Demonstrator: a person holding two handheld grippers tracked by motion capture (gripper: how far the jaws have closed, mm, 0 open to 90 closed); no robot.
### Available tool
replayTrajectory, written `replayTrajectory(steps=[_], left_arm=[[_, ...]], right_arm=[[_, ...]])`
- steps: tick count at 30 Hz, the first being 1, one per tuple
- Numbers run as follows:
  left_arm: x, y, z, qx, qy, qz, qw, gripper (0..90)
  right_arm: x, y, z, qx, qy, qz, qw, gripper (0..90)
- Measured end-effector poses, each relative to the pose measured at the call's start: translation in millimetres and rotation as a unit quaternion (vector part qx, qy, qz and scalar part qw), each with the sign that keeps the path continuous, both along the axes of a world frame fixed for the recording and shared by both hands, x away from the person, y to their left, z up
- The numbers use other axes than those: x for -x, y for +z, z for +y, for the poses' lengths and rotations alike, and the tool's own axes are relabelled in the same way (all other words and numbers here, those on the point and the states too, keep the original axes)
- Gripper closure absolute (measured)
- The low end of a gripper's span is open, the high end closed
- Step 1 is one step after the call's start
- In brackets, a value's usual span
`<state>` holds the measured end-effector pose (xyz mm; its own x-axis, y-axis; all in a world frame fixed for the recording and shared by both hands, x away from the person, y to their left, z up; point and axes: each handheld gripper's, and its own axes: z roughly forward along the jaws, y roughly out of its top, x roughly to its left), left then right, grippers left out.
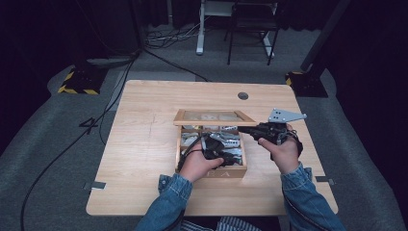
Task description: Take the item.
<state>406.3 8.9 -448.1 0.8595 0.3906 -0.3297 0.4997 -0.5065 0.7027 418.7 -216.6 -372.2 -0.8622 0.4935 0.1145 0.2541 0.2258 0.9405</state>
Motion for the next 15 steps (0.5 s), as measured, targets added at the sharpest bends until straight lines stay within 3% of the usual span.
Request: replayTrajectory(steps=[4, 8, 15], left_arm=[[-0.7, -2.5, 0.2, 0.001, -0.003, 0.003, 1.0000, 76.6], [-0.3, -6.0, -2.5, -0.008, -0.019, 0.001, 0.9998, 87.1], [1.4, -6.3, -1.5, -0.002, -0.024, -0.006, 0.9997, 89.5]], right_arm=[[0.1, 0.2, 0.0, 0.001, -0.001, 0.000, 1.0000, 90.0], [0.0, 0.2, 0.1, 0.001, -0.001, 0.000, 1.0000, 90.0], [0.0, 0.3, -0.1, 0.002, 0.000, -0.001, 1.0000, 90.0]])
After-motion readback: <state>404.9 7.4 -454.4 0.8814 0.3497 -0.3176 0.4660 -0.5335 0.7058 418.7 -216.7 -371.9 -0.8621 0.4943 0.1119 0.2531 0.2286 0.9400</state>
